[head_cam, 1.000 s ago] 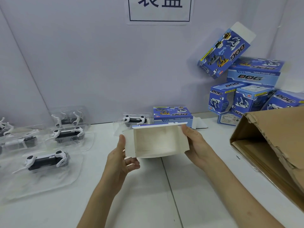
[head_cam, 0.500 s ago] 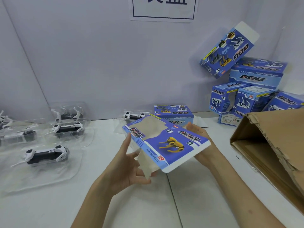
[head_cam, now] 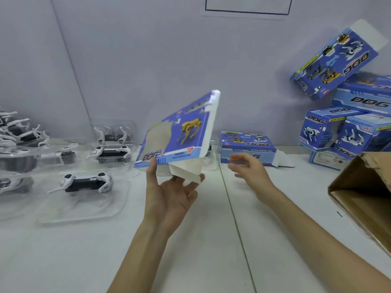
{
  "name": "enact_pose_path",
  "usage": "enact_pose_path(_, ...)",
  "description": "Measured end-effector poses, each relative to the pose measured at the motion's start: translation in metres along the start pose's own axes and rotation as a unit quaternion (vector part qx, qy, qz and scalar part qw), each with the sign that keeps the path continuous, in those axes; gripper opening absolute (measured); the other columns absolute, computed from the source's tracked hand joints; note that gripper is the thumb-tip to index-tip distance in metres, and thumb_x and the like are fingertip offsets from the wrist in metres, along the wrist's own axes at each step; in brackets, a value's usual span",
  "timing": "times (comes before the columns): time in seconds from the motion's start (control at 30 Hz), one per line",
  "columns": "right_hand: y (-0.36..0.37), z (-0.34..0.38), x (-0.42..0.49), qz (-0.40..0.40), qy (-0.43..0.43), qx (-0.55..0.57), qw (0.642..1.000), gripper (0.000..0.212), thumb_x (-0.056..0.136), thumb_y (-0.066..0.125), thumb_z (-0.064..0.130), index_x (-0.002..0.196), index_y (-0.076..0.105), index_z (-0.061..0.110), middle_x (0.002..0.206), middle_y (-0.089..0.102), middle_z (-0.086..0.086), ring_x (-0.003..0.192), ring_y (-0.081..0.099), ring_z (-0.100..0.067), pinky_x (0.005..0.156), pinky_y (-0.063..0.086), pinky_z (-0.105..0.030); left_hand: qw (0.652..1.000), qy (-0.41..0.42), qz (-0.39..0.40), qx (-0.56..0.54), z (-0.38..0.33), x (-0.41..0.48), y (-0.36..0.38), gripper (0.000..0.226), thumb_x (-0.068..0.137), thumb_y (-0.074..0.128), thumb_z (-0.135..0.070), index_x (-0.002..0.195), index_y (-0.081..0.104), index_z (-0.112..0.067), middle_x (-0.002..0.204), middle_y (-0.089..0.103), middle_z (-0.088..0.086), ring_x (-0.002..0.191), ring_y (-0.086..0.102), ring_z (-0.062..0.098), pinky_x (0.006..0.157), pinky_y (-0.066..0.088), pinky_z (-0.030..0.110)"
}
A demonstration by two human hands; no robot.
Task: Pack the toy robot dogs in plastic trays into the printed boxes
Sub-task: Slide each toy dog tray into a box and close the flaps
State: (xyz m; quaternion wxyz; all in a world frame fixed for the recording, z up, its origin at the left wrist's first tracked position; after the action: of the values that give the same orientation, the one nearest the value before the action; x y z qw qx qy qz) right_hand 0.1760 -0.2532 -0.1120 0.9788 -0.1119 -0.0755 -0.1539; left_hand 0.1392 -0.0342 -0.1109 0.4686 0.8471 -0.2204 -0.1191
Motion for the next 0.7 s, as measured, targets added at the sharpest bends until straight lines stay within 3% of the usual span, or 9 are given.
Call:
enact_pose_path(0.13, 0.053, 0.021, 0.045, 0.032, -0.145, -0.28, 0.948, 0.048, 0.09, 0.071, 0.021, 0.135, 0.056, 0.02, 0.137, 0.058, 0.003, 0.128, 0.05, -0.017, 0.104, 0.038, -0.034, 0.999, 0.038, 0.005, -0.019, -0.008, 0.0, -0.002, 0.063, 0.087, 0.05, -0.07, 0.099, 0.081, -0.017, 0.102, 0.073, 0.003, 0.082, 0.07, 0.025, 0.052, 0.051, 0.024)
enact_pose_path(0.2, 0.073, 0.018, 0.065, 0.04, -0.159, -0.427, 0.889, 0.059, 0.091, 0.067, 0.033, 0.144, 0.045, 0.022, 0.15, 0.045, 0.002, 0.14, 0.035, -0.019, 0.111, 0.028, -0.042, 0.999, 0.044, -0.004, -0.012, -0.01, 0.001, -0.005, 0.065, 0.086, 0.05, -0.072, 0.098, 0.081, -0.017, 0.101, 0.074, 0.003, 0.08, 0.07, 0.024, 0.052, 0.051, 0.024)
enact_pose_path(0.27, 0.082, 0.013, 0.079, 0.046, -0.147, -0.511, 0.846, 0.055, 0.093, 0.062, 0.04, 0.142, 0.047, 0.022, 0.147, 0.044, -0.001, 0.139, 0.032, -0.02, 0.113, 0.022, -0.043, 0.998, 0.054, -0.022, -0.009, -0.013, 0.002, -0.008, 0.066, 0.083, 0.051, -0.073, 0.095, 0.082, -0.016, 0.097, 0.073, 0.003, 0.077, 0.069, 0.024, 0.051, 0.049, 0.025)
enact_pose_path(0.33, 0.086, 0.016, 0.079, 0.04, -0.159, -0.535, 0.828, 0.041, 0.094, 0.059, 0.044, 0.13, 0.058, 0.024, 0.134, 0.055, 0.001, 0.13, 0.041, -0.02, 0.111, 0.022, -0.04, 0.997, 0.068, -0.044, -0.016, -0.016, 0.003, -0.012, 0.066, 0.083, 0.051, -0.074, 0.09, 0.082, -0.016, 0.092, 0.071, 0.003, 0.073, 0.068, 0.024, 0.048, 0.047, 0.026)
enact_pose_path(0.4, 0.088, 0.027, 0.061, 0.042, -0.204, -0.523, 0.827, 0.031, 0.089, 0.063, 0.05, 0.11, 0.066, 0.026, 0.105, 0.063, 0.008, 0.112, 0.049, -0.018, 0.104, 0.022, -0.035, 0.994, 0.082, -0.063, -0.025, -0.02, 0.004, -0.016, 0.067, 0.084, 0.05, -0.075, 0.085, 0.081, -0.016, 0.088, 0.07, 0.002, 0.07, 0.068, 0.024, 0.047, 0.045, 0.026)
enact_pose_path(0.47, 0.09, 0.037, 0.03, 0.061, -0.238, -0.485, 0.839, 0.033, 0.079, 0.065, 0.058, 0.09, 0.065, 0.027, 0.08, 0.056, 0.015, 0.091, 0.049, -0.013, 0.098, 0.025, -0.031, 0.993, 0.094, -0.068, -0.037, -0.023, 0.005, -0.019, 0.067, 0.082, 0.053, -0.076, 0.082, 0.08, -0.015, 0.087, 0.07, 0.002, 0.069, 0.068, 0.024, 0.048, 0.045, 0.025)
enact_pose_path(0.5, 0.09, 0.041, 0.013, 0.069, -0.25, -0.471, 0.843, 0.036, 0.074, 0.062, 0.063, 0.082, 0.061, 0.028, 0.077, 0.051, 0.015, 0.086, 0.046, -0.012, 0.095, 0.025, -0.03, 0.992, 0.097, -0.066, -0.04, -0.024, 0.005, -0.02, 0.067, 0.081, 0.054, -0.076, 0.082, 0.08, -0.015, 0.087, 0.071, 0.002, 0.069, 0.068, 0.024, 0.049, 0.046, 0.025)
enact_pose_path(0.57, 0.085, 0.043, -0.017, 0.082, -0.25, -0.459, 0.848, 0.043, 0.065, 0.056, 0.072, 0.076, 0.053, 0.03, 0.086, 0.046, 0.013, 0.088, 0.04, -0.011, 0.087, 0.024, -0.029, 0.992, 0.102, -0.056, -0.036, -0.026, 0.006, -0.02, 0.066, 0.079, 0.055, -0.076, 0.084, 0.08, -0.015, 0.088, 0.071, 0.002, 0.07, 0.068, 0.024, 0.049, 0.046, 0.026)
enact_pose_path(0.7, 0.067, 0.035, -0.038, 0.114, -0.19, -0.469, 0.855, 0.057, 0.065, 0.07, 0.068, 0.094, 0.044, 0.026, 0.114, 0.043, 0.009, 0.109, 0.043, -0.016, 0.083, 0.026, -0.03, 0.993, 0.103, -0.057, -0.007, -0.027, 0.005, -0.019, 0.064, 0.076, 0.057, -0.076, 0.084, 0.08, -0.017, 0.088, 0.07, 0.002, 0.069, 0.067, 0.024, 0.047, 0.045, 0.026)
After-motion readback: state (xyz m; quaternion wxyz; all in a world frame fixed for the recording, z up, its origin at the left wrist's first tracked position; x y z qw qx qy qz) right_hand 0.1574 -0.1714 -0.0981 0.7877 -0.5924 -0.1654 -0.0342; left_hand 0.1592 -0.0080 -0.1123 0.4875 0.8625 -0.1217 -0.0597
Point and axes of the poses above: each hand's wrist, its own x-axis towards the middle knuckle, its own y-axis out of the palm, z = x × y, the point moved 7 cm from there along x, towards the middle knuckle
